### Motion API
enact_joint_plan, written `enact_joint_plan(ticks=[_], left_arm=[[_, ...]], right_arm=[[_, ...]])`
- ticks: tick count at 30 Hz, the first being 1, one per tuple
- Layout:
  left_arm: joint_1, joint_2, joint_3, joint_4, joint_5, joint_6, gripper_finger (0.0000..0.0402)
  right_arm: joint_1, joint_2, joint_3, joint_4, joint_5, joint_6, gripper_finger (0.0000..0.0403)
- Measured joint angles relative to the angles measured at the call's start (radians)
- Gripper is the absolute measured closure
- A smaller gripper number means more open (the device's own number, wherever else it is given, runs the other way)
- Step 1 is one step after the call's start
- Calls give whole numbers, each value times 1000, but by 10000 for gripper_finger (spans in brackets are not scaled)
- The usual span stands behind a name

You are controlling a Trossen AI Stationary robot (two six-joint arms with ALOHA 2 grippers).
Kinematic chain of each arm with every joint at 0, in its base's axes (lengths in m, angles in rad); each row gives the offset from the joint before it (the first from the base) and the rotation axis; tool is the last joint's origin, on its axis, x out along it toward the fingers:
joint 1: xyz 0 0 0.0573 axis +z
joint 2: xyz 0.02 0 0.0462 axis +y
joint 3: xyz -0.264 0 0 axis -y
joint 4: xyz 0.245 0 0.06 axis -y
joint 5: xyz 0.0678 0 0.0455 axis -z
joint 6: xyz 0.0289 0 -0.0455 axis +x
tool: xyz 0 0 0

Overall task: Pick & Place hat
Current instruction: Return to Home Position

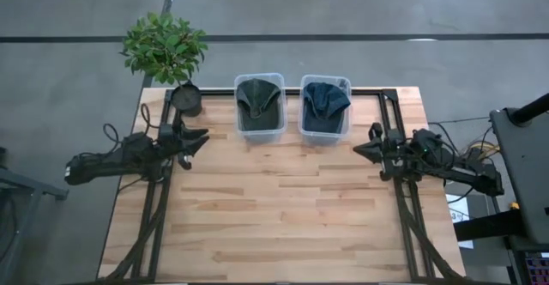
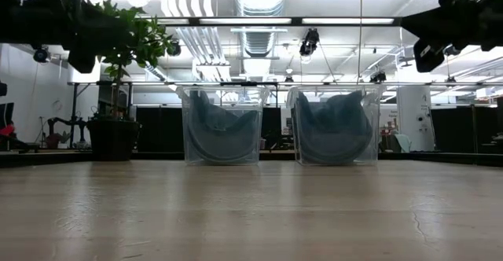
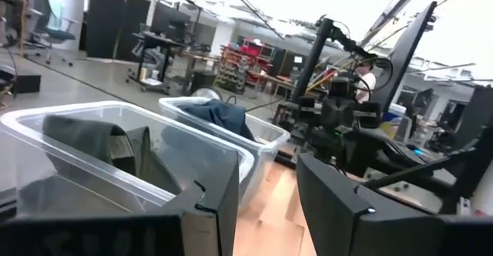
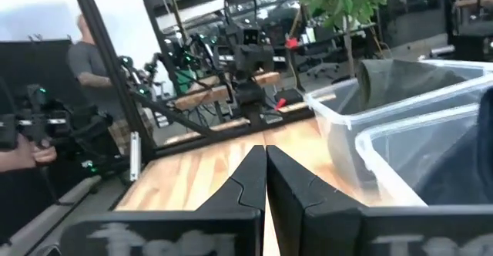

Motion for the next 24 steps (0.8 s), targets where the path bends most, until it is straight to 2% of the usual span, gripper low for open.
enact_joint_plan(ticks=[8, 15, 19, 24], left_arm=[[2, 0, -14, -80, -3, -27, 278], [1, 0, -121, 50, 19, -61, 278], [1, 18, -121, 52, 14, -46, 278], [1, 39, -121, 47, 9, -80, 278]], right_arm=[[0, 0, -15, 27, -4, -37, 394], [0, 2, -105, 71, -13, -48, 394], [0, 20, -109, 95, -36, -111, 394], [0, 21, -109, 95, -36, -106, 394]])
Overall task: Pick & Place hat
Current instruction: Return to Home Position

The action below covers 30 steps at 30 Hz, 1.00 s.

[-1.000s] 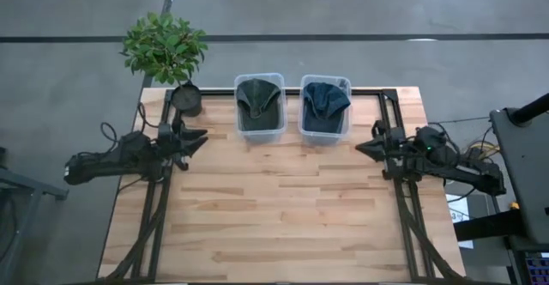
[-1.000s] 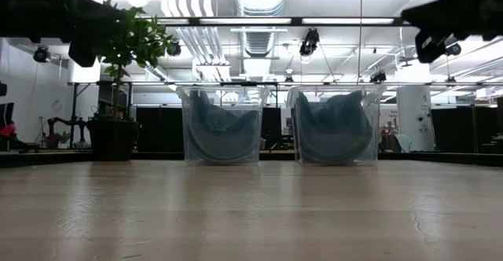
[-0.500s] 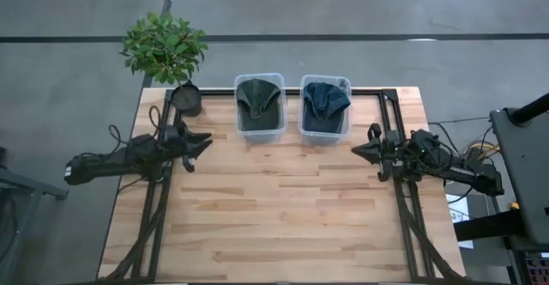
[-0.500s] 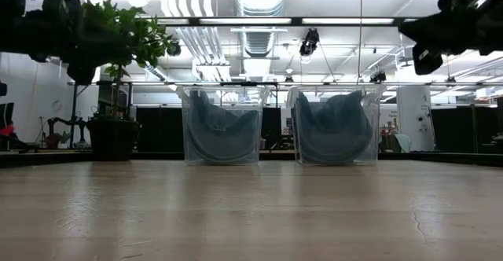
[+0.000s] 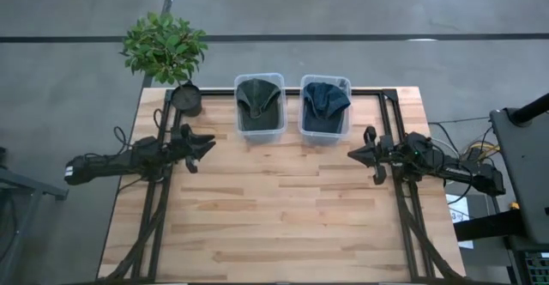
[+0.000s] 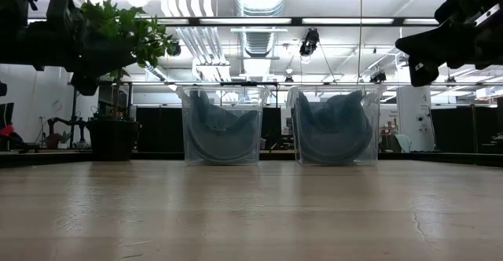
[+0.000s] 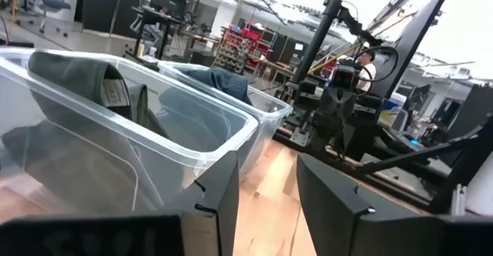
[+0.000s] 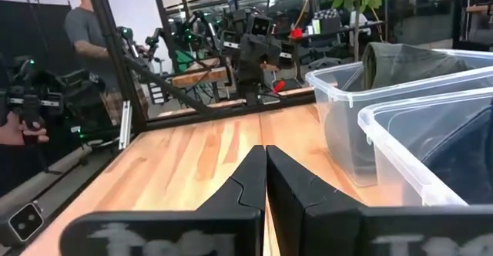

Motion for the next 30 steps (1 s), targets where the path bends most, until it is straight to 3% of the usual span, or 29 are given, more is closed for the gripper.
enact_joint_plan(ticks=[4, 14, 30], left_arm=[[0, 15, 0, -4, 2, -1, 278], [0, 92, -1, -7, 3, 305, 278], [0, 141, 1, 1, 3, 236, 278]], right_arm=[[0, 1, 0, -1, 0, -33, 394], [0, 1, 0, -1, 1, -70, 394], [0, 2, 0, 0, 1, -53, 394]])
